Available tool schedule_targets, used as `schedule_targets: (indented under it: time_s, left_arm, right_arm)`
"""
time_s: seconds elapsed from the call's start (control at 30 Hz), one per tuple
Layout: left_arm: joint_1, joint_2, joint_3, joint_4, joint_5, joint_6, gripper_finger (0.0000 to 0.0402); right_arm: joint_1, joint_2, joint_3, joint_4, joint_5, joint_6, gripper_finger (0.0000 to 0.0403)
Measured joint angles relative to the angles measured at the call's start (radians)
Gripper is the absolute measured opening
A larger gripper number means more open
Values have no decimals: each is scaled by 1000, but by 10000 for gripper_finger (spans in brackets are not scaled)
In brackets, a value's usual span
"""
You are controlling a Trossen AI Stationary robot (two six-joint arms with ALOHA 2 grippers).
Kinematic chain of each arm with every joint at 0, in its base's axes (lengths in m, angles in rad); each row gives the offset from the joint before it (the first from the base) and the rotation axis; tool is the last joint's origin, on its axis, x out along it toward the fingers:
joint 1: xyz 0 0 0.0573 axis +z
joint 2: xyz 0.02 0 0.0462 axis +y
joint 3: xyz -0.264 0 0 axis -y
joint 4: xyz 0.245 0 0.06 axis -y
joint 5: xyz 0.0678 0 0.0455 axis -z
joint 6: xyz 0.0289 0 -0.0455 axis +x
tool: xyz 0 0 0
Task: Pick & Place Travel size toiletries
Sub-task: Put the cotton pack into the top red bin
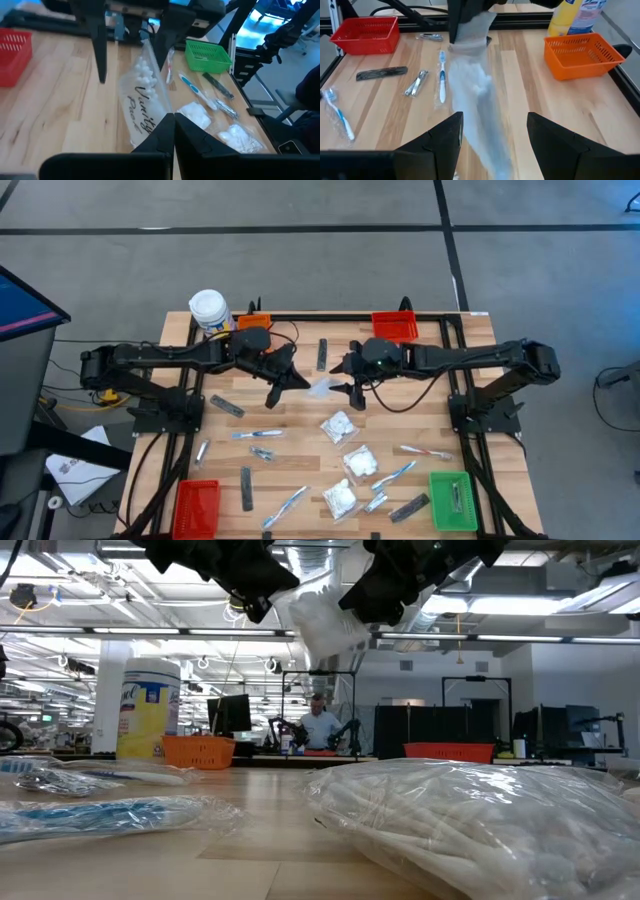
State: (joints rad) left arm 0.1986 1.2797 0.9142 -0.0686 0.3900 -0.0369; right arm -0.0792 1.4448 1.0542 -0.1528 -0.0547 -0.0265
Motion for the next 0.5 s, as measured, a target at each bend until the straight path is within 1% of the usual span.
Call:
schedule_targets:
  time_s: [0.13, 0.23, 0.37, 0.5]
  left_arm:
    - [-4, 0, 0, 18, 0, 3, 0]
    - [-4, 0, 0, 20, 0, 3, 0]
    - [-4, 0, 0, 21, 0, 3, 0]
    - [-4, 0, 0, 26, -1, -1, 0]
  right_arm:
    - [0, 0, 0, -5, 0, -3, 209]
    - [0, 0, 0, -6, 0, -11, 187]
    - [0, 0, 0, -9, 0, -34, 129]
    - [-2, 0, 0, -12, 0, -37, 52]
